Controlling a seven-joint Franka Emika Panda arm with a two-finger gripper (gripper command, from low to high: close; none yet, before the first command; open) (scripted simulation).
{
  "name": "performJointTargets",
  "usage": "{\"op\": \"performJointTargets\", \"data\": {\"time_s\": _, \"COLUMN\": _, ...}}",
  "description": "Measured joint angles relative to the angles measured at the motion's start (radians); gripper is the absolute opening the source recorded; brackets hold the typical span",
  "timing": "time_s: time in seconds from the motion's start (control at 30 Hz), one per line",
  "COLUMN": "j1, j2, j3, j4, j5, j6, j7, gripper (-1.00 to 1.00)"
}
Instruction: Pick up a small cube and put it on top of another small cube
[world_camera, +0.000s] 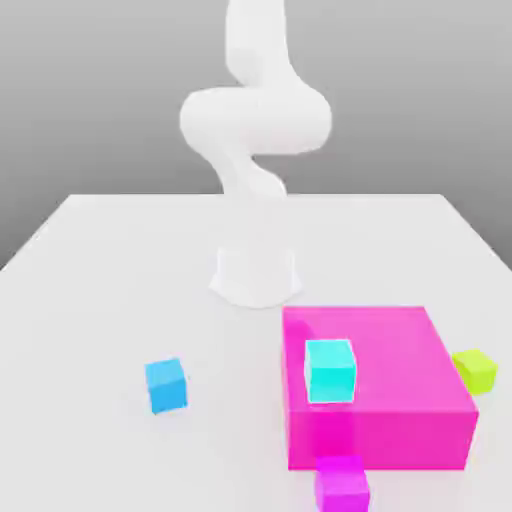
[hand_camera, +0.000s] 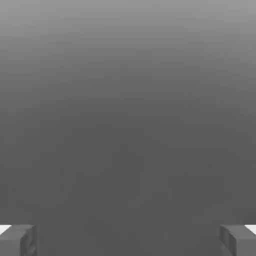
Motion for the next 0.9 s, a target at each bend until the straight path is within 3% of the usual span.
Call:
{"op": "performJointTargets", "data": {"time_s": 0.6, "j1": -0.001, "j2": 0.659, "j3": 0.113, "j4": -0.074, "j5": -0.100, "j6": 0.238, "j7": 0.148, "gripper": 0.00}}
{"op": "performJointTargets", "data": {"time_s": 0.9, "j1": 0.033, "j2": 0.980, "j3": 0.133, "j4": -0.107, "j5": -0.096, "j6": 0.366, "j7": 0.182, "gripper": 0.00}}
